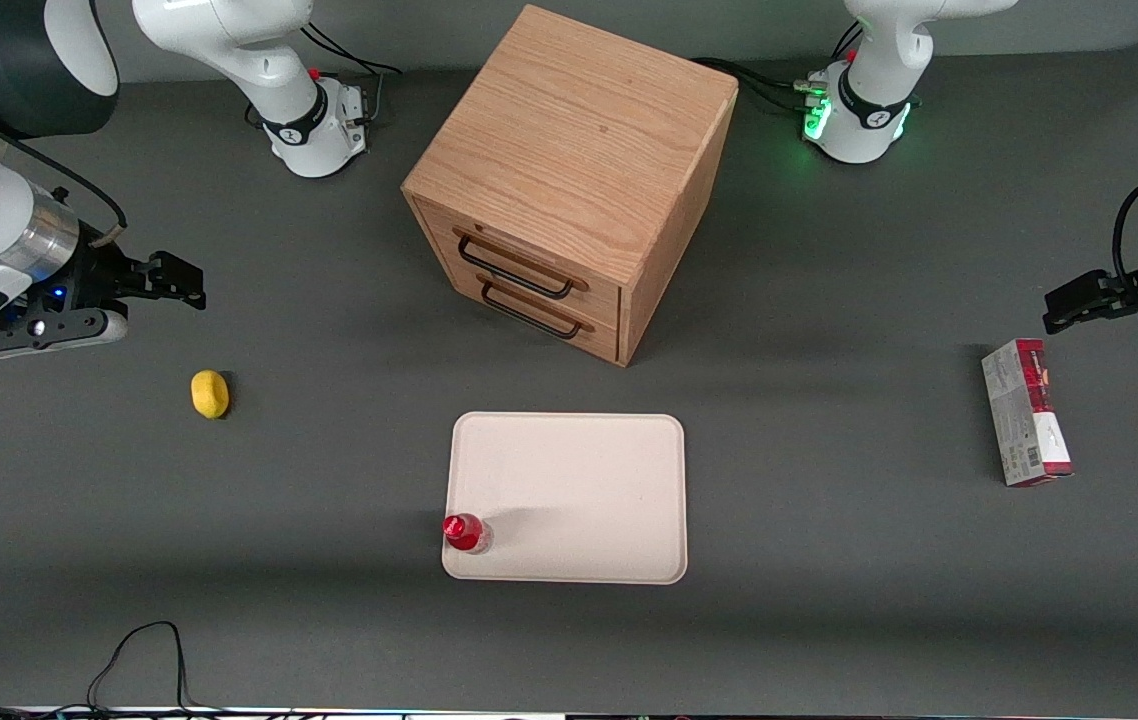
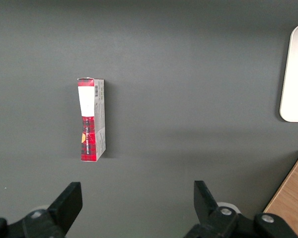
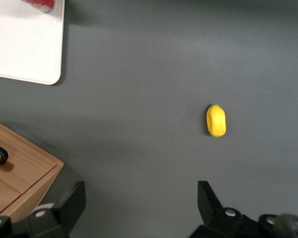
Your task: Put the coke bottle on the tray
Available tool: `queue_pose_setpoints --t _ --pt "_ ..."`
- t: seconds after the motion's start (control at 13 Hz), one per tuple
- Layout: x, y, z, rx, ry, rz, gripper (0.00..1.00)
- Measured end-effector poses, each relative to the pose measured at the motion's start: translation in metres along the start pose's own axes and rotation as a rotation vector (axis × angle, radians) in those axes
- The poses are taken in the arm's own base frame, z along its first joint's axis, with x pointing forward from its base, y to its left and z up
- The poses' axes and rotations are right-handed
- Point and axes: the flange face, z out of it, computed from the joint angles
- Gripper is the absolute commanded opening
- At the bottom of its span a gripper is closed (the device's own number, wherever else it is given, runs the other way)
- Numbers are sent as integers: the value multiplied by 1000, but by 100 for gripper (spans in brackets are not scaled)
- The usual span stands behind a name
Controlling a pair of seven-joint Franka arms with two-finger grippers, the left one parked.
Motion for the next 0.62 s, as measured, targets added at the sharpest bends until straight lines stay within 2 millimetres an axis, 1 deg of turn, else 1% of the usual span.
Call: queue_pose_setpoints --t 0.62 --pt "-9 2 -28 20 -14 -1 100"
